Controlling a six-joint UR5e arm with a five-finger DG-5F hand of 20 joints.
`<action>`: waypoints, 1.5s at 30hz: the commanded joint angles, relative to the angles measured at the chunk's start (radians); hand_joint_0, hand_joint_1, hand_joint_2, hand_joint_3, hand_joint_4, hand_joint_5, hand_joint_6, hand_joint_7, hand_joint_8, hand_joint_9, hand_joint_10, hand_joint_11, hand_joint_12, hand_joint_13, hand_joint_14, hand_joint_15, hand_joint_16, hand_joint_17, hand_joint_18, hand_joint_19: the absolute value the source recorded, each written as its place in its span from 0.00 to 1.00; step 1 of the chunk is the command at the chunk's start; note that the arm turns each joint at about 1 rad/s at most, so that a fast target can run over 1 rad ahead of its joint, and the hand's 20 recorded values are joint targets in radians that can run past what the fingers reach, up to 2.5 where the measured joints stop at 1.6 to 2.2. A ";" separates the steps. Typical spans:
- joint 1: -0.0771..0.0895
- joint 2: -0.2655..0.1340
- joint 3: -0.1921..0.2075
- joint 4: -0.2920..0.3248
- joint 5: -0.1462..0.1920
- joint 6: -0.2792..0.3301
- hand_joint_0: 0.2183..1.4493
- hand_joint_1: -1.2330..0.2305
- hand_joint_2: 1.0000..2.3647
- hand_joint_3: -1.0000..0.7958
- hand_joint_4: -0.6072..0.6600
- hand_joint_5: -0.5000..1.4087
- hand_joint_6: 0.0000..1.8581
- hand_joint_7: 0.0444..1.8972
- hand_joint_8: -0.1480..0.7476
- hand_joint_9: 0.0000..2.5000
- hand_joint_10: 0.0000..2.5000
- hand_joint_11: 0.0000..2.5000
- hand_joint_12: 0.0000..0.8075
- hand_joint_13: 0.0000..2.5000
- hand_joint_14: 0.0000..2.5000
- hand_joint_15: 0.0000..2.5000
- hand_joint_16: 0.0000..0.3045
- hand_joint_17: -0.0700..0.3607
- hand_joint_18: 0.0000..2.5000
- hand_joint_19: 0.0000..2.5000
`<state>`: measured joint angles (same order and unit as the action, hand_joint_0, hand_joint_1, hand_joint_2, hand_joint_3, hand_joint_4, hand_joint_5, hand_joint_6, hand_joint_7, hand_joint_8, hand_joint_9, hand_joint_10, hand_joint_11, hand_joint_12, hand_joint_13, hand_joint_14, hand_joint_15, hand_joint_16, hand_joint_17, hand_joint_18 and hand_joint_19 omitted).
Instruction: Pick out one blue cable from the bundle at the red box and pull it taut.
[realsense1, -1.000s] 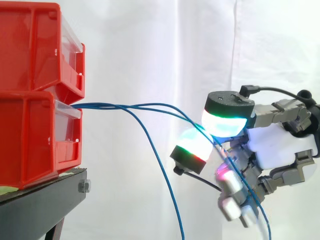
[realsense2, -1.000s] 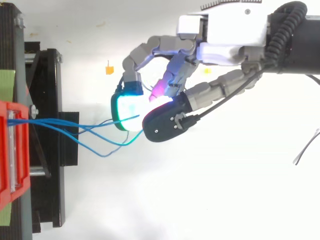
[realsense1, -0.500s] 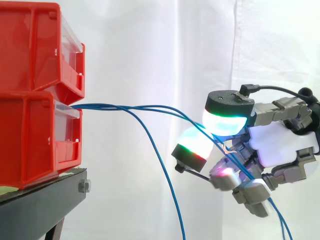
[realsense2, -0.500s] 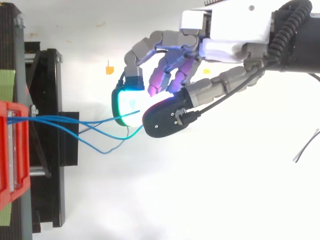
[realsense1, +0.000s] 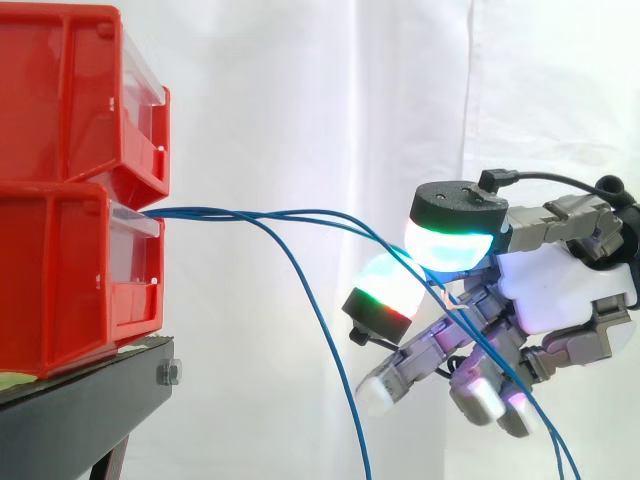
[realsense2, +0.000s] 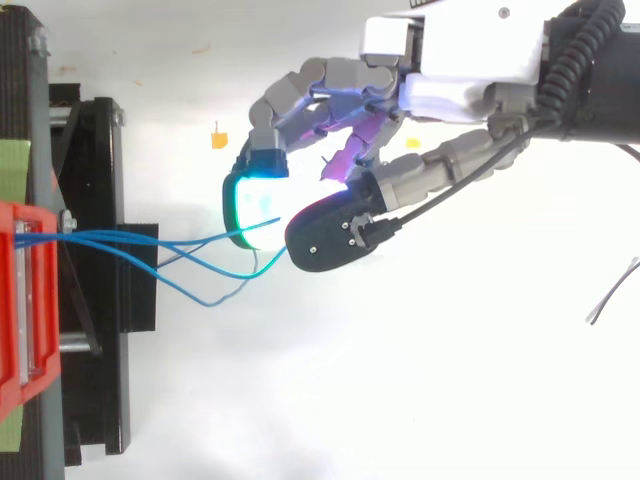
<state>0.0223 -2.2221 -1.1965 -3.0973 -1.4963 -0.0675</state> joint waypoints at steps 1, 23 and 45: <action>0.001 -0.001 0.000 0.000 0.001 0.000 0.30 0.33 0.01 0.52 0.27 0.22 0.45 0.48 0.46 0.09 0.00 0.06 0.46 0.33 0.01 0.18 0.15 0.40 0.43 0.24; 0.044 0.090 -0.052 -0.169 0.344 -0.006 0.30 0.32 0.00 0.52 0.26 0.22 0.44 0.49 0.41 0.05 0.00 0.00 0.46 0.18 0.00 0.08 0.17 0.43 0.24 0.13; 0.212 0.206 -0.310 0.072 0.349 0.029 0.29 0.32 0.00 0.52 0.27 0.23 0.44 0.49 0.44 0.10 0.00 0.00 0.49 0.19 0.00 0.08 0.18 0.45 0.24 0.14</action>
<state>0.2291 -2.0161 -1.5050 -3.0240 -1.1193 -0.0382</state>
